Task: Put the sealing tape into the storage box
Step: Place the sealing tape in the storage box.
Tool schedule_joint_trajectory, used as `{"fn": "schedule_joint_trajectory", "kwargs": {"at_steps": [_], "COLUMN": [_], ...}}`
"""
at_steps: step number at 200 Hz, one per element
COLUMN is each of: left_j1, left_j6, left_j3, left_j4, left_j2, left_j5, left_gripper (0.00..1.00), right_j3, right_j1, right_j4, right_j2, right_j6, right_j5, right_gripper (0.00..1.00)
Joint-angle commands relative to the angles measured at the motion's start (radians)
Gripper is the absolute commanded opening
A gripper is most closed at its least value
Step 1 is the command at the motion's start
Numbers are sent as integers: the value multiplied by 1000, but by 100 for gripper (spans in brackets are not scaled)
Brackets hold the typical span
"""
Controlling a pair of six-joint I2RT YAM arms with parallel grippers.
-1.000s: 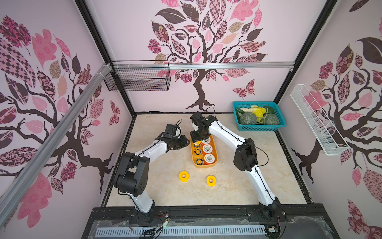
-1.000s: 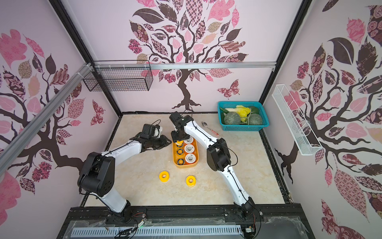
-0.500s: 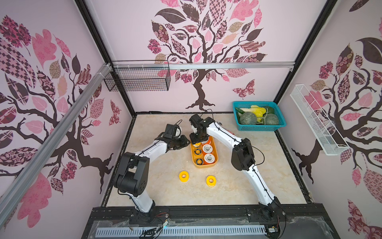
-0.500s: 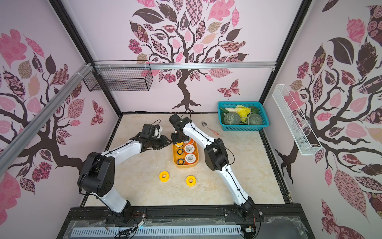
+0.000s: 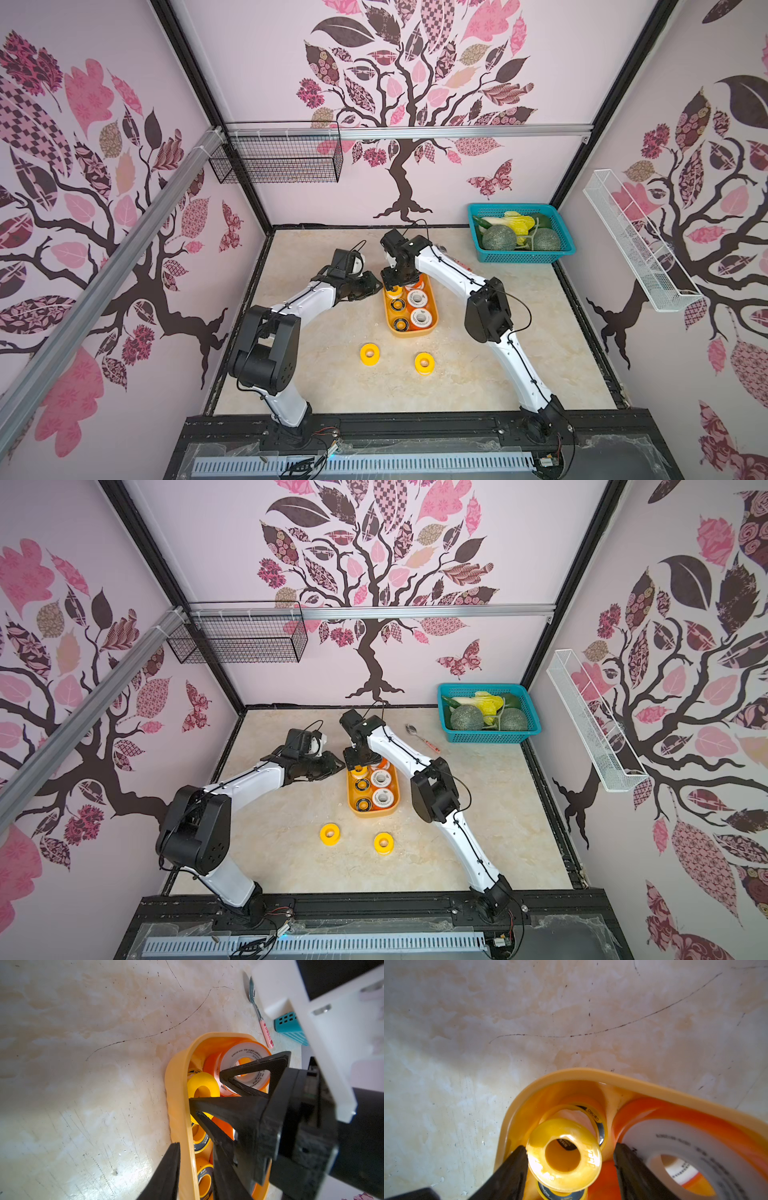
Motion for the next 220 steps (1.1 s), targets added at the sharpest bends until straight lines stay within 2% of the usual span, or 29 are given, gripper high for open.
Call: {"fn": "schedule_joint_trajectory", "kwargs": {"at_steps": [1, 106, 138, 161, 198, 220], "left_j1": [4, 3, -4, -27, -99, -123], "left_j6": [3, 7, 32, 60, 91, 77], "left_j3": [-5, -5, 2, 1, -39, -92], "left_j4": [4, -12, -103, -199, -351, -411], "left_j2": [14, 3, -43, -105, -248, -348], "left_j5": [12, -2, -98, -206, -375, -393], "left_gripper": [31, 31, 31, 32, 48, 55], "right_j3": [28, -55, -158, -296, -510, -620], "right_j1": [5, 3, -19, -38, -103, -147], "right_j4": [-9, 44, 94, 186, 308, 359], "right_j2": [-36, -204, -294, -400, -548, -621], "right_j6": [7, 22, 32, 31, 56, 70], "right_j5": [21, 61, 41, 2, -130, -186], "right_gripper": [72, 74, 74, 74, 74, 74]}}
